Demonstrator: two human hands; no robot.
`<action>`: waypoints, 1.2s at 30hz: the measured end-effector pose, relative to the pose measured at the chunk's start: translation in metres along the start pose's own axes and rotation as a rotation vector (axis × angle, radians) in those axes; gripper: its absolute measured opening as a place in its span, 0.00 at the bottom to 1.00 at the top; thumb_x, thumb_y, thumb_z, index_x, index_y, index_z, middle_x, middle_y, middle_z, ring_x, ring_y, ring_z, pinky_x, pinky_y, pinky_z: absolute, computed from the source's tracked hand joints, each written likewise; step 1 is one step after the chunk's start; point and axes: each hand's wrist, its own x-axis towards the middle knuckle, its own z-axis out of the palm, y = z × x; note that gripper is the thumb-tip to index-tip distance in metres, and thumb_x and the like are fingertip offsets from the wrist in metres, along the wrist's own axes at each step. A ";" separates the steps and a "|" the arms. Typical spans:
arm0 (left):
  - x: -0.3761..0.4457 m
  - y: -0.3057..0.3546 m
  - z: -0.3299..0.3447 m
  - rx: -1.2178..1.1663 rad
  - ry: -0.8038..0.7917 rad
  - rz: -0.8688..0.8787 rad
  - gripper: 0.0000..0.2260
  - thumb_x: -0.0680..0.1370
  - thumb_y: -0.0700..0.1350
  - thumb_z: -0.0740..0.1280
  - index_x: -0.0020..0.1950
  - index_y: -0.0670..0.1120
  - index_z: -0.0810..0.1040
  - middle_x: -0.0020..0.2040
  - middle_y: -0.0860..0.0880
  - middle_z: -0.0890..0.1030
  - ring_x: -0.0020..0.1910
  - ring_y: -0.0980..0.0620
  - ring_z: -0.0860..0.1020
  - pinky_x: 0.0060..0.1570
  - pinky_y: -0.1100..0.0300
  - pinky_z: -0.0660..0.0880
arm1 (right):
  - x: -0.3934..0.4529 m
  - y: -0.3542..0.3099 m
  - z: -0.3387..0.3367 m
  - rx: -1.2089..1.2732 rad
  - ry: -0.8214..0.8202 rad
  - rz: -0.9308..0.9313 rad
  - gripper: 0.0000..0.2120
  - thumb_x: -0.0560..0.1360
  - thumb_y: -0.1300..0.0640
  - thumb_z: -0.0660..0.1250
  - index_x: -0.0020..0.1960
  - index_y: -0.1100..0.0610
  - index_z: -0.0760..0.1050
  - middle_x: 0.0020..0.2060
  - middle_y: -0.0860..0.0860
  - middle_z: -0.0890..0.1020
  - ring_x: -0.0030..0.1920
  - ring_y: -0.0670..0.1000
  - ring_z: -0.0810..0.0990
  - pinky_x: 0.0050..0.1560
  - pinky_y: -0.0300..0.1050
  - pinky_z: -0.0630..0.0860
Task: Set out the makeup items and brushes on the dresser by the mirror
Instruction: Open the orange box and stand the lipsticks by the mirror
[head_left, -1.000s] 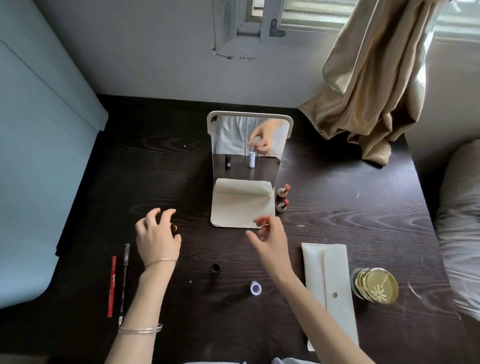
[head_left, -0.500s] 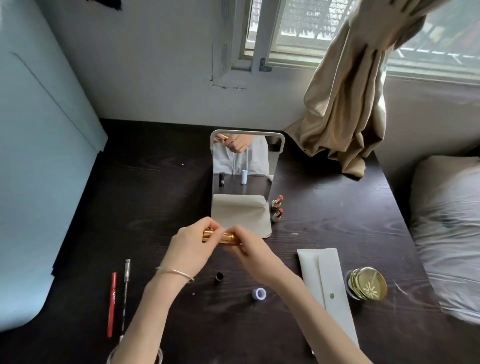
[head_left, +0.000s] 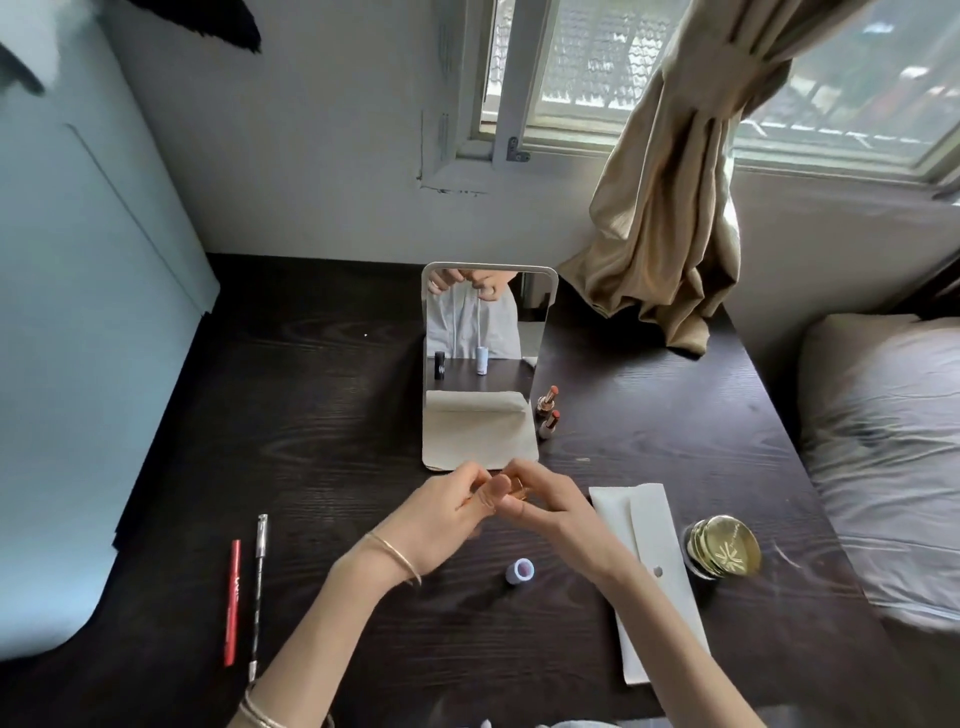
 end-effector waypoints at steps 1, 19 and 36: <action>0.000 -0.002 0.003 -0.050 -0.035 -0.012 0.24 0.68 0.70 0.51 0.47 0.52 0.69 0.30 0.54 0.70 0.22 0.61 0.67 0.29 0.69 0.64 | -0.002 0.001 0.002 -0.045 0.000 -0.004 0.10 0.70 0.41 0.64 0.38 0.47 0.72 0.35 0.44 0.71 0.37 0.44 0.68 0.39 0.34 0.65; -0.002 -0.104 0.082 -0.043 0.196 -0.033 0.16 0.67 0.31 0.72 0.42 0.52 0.76 0.46 0.54 0.79 0.48 0.55 0.79 0.52 0.66 0.76 | -0.035 0.042 0.006 0.524 0.180 0.217 0.10 0.71 0.58 0.68 0.51 0.60 0.76 0.41 0.49 0.83 0.43 0.45 0.80 0.47 0.36 0.75; 0.012 -0.132 0.104 0.259 0.240 -0.099 0.11 0.70 0.46 0.72 0.52 0.54 0.80 0.49 0.57 0.79 0.51 0.57 0.77 0.52 0.61 0.73 | -0.047 0.045 0.013 0.616 0.152 0.304 0.14 0.70 0.58 0.71 0.54 0.59 0.75 0.48 0.54 0.84 0.46 0.49 0.80 0.49 0.44 0.74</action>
